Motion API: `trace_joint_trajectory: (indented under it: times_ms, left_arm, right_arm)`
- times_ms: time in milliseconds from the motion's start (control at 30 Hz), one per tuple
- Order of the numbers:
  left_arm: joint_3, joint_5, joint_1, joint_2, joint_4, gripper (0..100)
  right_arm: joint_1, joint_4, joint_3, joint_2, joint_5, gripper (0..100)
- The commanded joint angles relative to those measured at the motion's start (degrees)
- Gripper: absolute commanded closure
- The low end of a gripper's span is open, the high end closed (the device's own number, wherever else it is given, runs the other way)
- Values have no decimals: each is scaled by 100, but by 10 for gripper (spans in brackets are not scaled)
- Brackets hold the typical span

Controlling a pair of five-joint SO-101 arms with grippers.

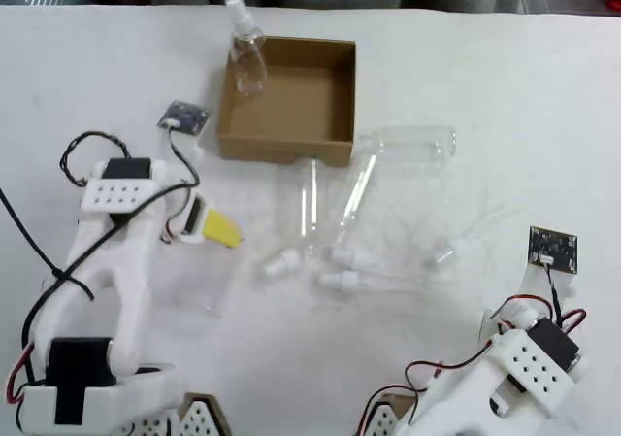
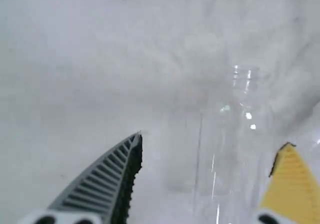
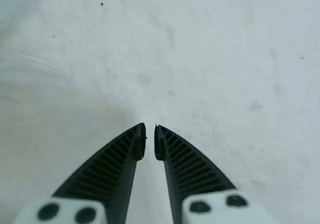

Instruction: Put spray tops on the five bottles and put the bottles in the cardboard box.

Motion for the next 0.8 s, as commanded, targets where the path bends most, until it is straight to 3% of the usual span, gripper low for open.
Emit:
trace_joint_trajectory:
  times_ms: [0,100,333,533,767]
  left_arm:
    - [-413,-545,277,-171,264,654]
    - [-413,-747,576,-198,325,693]
    - [-352,-598,646,-154,237,653]
    - [554,-369,673,-154,-1029,653]
    - [695,-343,673,-48,-1354,653]
  right_arm:
    - [-31,-75,-35,-75,62,981]
    - [-31,-75,-35,-75,62,981]
    - [-22,-75,-35,-75,62,981]
    - [-22,-75,-35,-75,62,981]
    - [-4,-75,-35,-75,62,981]
